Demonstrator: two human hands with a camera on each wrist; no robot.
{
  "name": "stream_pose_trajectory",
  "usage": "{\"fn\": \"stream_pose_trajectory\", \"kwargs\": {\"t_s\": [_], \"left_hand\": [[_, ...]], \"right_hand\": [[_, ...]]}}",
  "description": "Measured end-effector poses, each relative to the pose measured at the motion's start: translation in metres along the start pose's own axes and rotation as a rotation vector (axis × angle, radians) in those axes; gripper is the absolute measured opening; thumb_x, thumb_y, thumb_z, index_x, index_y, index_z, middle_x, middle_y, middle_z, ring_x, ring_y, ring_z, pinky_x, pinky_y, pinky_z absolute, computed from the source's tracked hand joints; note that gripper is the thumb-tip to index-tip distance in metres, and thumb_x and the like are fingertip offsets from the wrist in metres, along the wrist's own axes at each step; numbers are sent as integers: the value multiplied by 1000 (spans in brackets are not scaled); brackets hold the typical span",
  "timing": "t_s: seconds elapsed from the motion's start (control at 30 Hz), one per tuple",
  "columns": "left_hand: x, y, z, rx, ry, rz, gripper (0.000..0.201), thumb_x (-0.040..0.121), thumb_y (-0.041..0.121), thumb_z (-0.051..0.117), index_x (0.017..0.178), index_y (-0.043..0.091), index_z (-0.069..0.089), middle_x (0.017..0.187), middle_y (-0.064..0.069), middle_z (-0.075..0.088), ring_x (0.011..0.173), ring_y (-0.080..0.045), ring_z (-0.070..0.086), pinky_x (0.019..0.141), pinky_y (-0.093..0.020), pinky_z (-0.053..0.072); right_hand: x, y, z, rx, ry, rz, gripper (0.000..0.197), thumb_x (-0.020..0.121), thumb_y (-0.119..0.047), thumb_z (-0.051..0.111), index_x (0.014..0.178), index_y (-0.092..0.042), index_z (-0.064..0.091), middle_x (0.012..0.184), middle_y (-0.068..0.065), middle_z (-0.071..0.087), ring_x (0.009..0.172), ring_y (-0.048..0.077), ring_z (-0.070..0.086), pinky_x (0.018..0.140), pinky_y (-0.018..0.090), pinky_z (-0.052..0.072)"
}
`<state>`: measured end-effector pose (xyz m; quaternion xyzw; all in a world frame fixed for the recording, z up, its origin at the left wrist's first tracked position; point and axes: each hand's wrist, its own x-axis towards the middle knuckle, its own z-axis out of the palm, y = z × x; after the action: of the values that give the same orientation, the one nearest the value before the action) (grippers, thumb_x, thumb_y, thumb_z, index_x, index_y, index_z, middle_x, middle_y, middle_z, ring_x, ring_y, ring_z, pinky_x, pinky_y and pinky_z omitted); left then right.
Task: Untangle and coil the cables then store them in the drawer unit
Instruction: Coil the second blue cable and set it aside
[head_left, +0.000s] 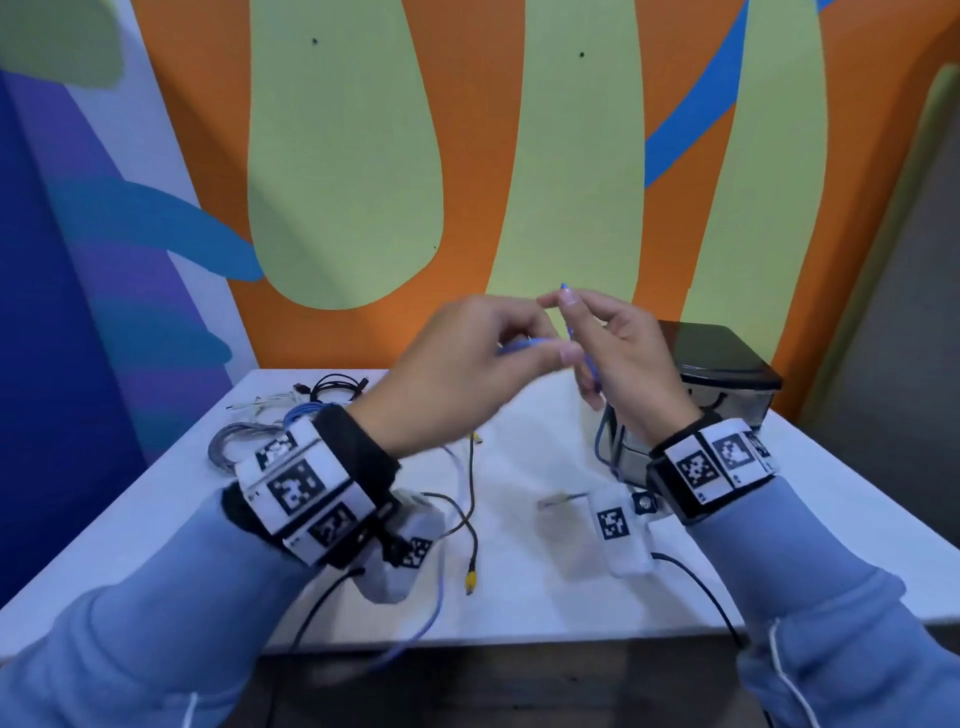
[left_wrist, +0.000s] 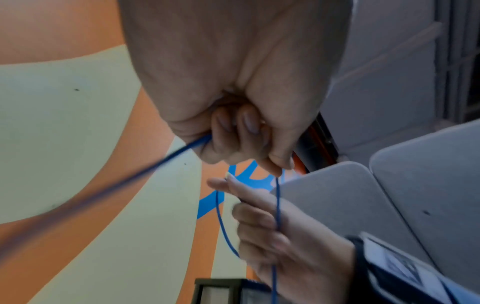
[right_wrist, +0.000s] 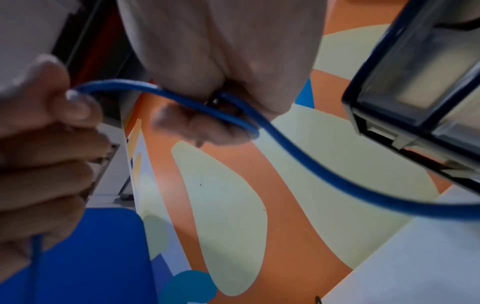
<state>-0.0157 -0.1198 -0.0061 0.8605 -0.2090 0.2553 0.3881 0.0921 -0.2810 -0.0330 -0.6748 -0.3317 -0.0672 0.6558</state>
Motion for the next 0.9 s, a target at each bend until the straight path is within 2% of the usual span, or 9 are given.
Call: {"fn": "stream_pose_trajectory", "kwargs": {"t_s": [0.03, 0.07, 0.13, 0.33, 0.5, 0.6, 0.7, 0.8, 0.9], "left_hand": [[4, -2, -7, -60, 59, -2, 26, 97, 25, 78, 85, 3, 74, 60, 7, 45, 101, 7, 31, 54, -14, 29], [9, -6, -14, -100, 116, -6, 27, 95, 26, 80, 85, 1, 74, 60, 8, 46, 73, 2, 22, 55, -16, 29], [17, -17, -25, -119, 232, -21, 30, 92, 26, 84, 84, -1, 74, 58, 9, 46, 58, -4, 33, 54, -18, 28], [21, -58, -27, -35, 434, -94, 37, 91, 50, 81, 76, 16, 75, 63, 1, 43, 62, -14, 37, 60, -32, 29], [2, -70, 8, 200, 95, -231, 29, 107, 45, 57, 97, 28, 78, 63, 2, 56, 63, -20, 52, 61, -39, 38], [-15, -55, 32, 343, -160, -292, 33, 110, 40, 52, 83, 25, 63, 66, 4, 52, 73, -27, 55, 65, -41, 40], [-23, -31, 37, 382, -203, -216, 44, 110, 40, 50, 70, 23, 46, 63, 2, 50, 71, -32, 51, 62, -42, 37], [-18, -13, 20, 370, -150, -101, 35, 106, 42, 59, 75, 25, 63, 82, 14, 71, 81, -28, 65, 65, -37, 42], [-8, -7, -5, 254, -50, -114, 26, 97, 41, 74, 75, 26, 75, 54, 12, 56, 57, -6, 51, 55, -24, 32]], "right_hand": [[0, 0, -2, 19, -1, 16, 31, 107, -38, 56, 108, -16, 77, 48, 11, 35, 35, 20, 31, 42, 22, 31], [-1, 0, -2, 48, -5, 35, 31, 106, -38, 58, 105, -15, 78, 49, 9, 31, 36, 18, 26, 42, 20, 25], [-2, -4, -3, 114, -67, 67, 33, 107, -36, 56, 101, -10, 77, 47, 6, 26, 38, 15, 18, 44, 23, 17], [-8, -29, -6, 424, -380, 270, 34, 110, -27, 42, 99, -10, 69, 54, -5, 22, 43, 8, 11, 41, 22, 8], [-5, -23, 1, 661, -284, 250, 43, 112, -22, 35, 143, 0, 55, 65, -1, 52, 38, 7, 25, 42, 19, 26], [-1, -15, 10, 724, -112, 177, 42, 114, -19, 35, 148, 4, 43, 87, 8, 75, 52, 10, 57, 56, 19, 47], [1, -4, 17, 567, -8, 119, 38, 114, -18, 35, 147, 0, 39, 97, 20, 78, 80, 25, 77, 71, 25, 59], [-3, 5, 20, 273, -58, 148, 36, 114, -19, 38, 148, -10, 45, 77, 10, 74, 66, 24, 69, 63, 29, 56], [-8, 6, 16, 171, -217, 184, 31, 112, -18, 43, 134, -14, 64, 58, 9, 55, 49, 22, 41, 44, 26, 35]]}}
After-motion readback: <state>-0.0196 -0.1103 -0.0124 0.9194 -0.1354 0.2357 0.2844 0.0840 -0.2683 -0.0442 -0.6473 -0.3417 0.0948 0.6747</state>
